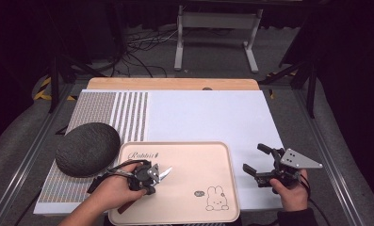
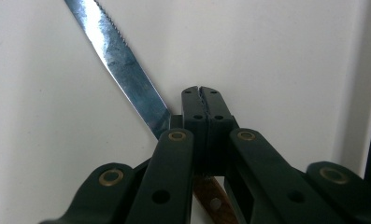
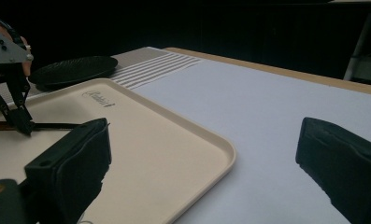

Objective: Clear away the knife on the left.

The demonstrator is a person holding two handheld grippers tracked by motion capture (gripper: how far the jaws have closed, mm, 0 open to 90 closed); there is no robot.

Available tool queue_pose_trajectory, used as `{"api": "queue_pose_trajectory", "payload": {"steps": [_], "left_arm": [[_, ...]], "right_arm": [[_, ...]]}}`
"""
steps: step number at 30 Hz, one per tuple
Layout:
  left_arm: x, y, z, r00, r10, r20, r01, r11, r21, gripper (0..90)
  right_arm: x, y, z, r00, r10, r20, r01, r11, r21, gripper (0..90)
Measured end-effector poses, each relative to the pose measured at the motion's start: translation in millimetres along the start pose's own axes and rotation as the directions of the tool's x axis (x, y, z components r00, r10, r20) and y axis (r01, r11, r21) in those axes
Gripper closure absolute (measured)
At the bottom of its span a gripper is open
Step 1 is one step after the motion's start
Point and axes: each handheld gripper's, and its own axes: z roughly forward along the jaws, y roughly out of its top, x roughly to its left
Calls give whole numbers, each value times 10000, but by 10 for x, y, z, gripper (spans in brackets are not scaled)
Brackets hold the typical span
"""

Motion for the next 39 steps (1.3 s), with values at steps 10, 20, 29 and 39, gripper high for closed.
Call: {"api": "queue_pose_trajectory", "payload": {"steps": [10, 20, 29, 39], "left_arm": [[19, -76, -26, 9999, -117, -47, 117, 9999, 37, 900], [77, -137, -41, 9980, -599, -187, 595, 9981, -182, 900], [100, -187, -58, 9959, -828, -365, 820, 9964, -227, 900], [131, -245, -80, 9932, -1065, -468, 1055, 9941, -238, 900]], "right_arm": [[2, -3, 4, 10000, 43, -8, -43, 10000, 16, 41], [2, -7, 12, 10000, 24, -2, -24, 10000, 58, 41], [1, -9, 11, 10000, 16, -9, -16, 10000, 66, 41], [3, -12, 18, 10000, 14, -35, -13, 10000, 93, 41]]}}
